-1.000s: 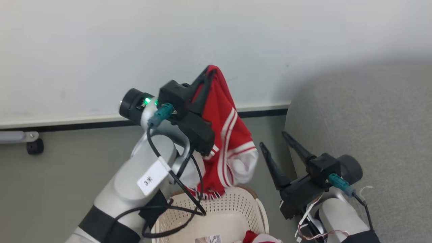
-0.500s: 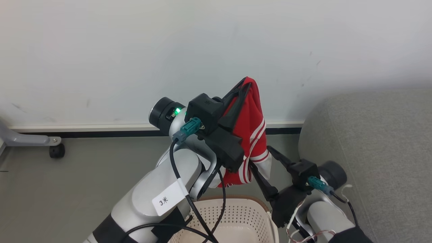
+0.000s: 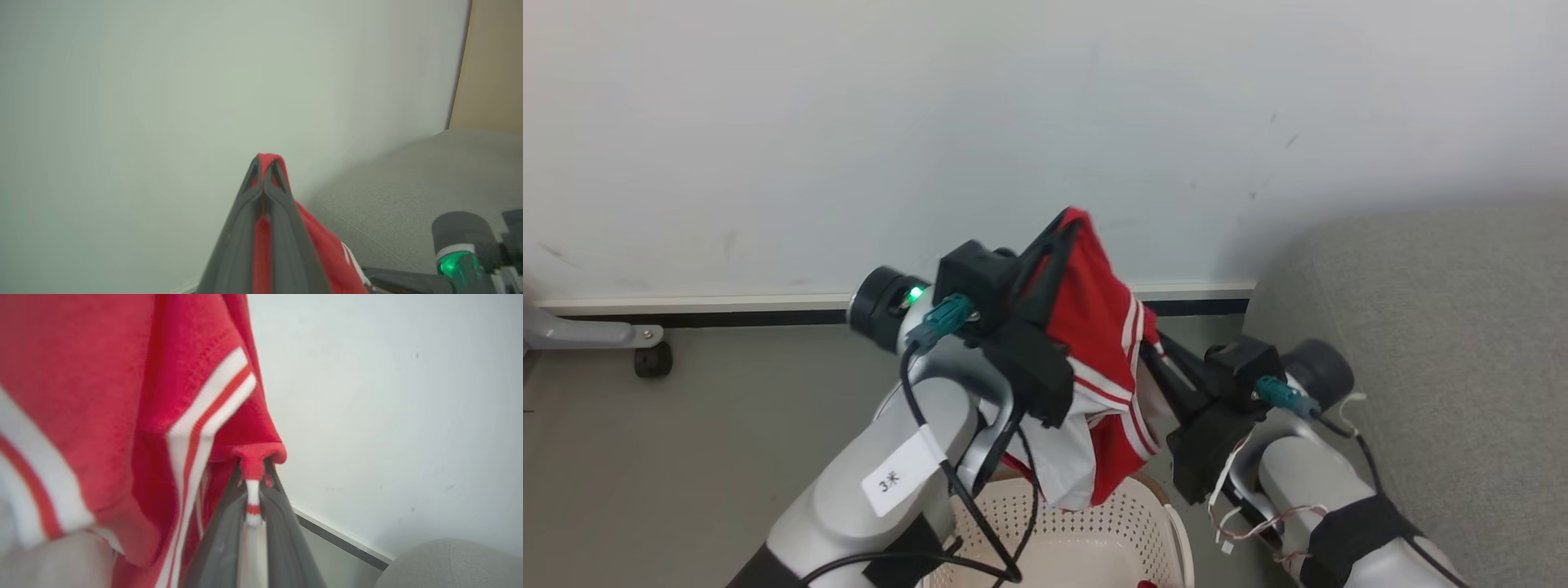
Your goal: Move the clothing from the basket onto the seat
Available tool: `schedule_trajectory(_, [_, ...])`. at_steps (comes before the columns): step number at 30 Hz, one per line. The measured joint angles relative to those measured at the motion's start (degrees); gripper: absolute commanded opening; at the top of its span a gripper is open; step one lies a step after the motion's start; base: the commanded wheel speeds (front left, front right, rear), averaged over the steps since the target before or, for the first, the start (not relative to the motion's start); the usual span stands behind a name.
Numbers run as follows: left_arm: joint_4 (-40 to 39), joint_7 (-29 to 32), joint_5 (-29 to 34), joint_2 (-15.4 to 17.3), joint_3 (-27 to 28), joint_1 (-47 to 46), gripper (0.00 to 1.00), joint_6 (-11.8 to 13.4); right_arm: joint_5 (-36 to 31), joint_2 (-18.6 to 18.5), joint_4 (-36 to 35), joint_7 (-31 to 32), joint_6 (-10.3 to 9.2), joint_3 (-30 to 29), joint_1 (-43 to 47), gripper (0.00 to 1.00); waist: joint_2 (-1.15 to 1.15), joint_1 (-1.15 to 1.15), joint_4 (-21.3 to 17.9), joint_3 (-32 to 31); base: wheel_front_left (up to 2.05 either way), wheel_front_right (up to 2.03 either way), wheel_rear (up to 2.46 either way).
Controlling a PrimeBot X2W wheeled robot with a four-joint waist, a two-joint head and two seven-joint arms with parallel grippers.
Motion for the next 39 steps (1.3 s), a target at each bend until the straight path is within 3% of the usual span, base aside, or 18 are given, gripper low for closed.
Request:
schedule_trajectory(1, [0.2, 0.0, -0.1, 0.4, 0.4, 0.6, 0.08, 0.0, 0.4, -0.3, 0.0, 0.0, 0.0, 0.0, -0.5, 0.0, 0.0, 0.0, -0.3, 0.1, 0.0, 0.0, 0.0])
schedule_trajectory(2, [0.3, -0.1, -0.2, 0.9, 0.7, 1.3, 0.47, 0.1, 0.7, -0.8, -0.1, 0.0, 0.0, 0.0, -1.0, 0.0, 0.0, 0.0, -0.6, 0.1, 0.0, 0.0, 0.0])
schedule_trajectory(4, [0.3, -0.3, -0.7, 1.5, 1.3, 2.7, 1.0, 0.4, 1.4, -2.0, -0.4, 0.0, 0.0, -0.1, -2.0, 0.0, 0.0, 0.0, -1.2, 0.3, 0.0, 0.0, 0.0])
schedule_trajectory(14, [0.4, -2.7, -3.0, 3.0, 3.1, 9.4, 1.0, 0.5, 1.9, -8.5, -3.5, 0.0, 0.01, -1.7, -6.8, 0.0, 0.0, 0.0, -5.8, 0.7, 0.0, 0.0, 0.0])
schedule_trajectory(26, [-1.0, -4.4, -3.1, 2.4, 1.1, 15.2, 1.0, -0.1, 1.7, -14.8, -7.9, 0.0, 0.01, -2.5, -9.5, 0.0, 0.0, 0.0, -14.0, 1.0, 0.0, 0.0, 0.0])
schedule_trajectory(39, [-3.4, -5.4, -2.6, 1.8, -0.1, 18.9, 1.0, -0.1, 1.5, -16.8, -13.2, 0.5, 0.02, -1.5, -13.7, 0.0, 0.0, 0.0, -23.9, 1.7, 0.0, 0.0, 0.0])
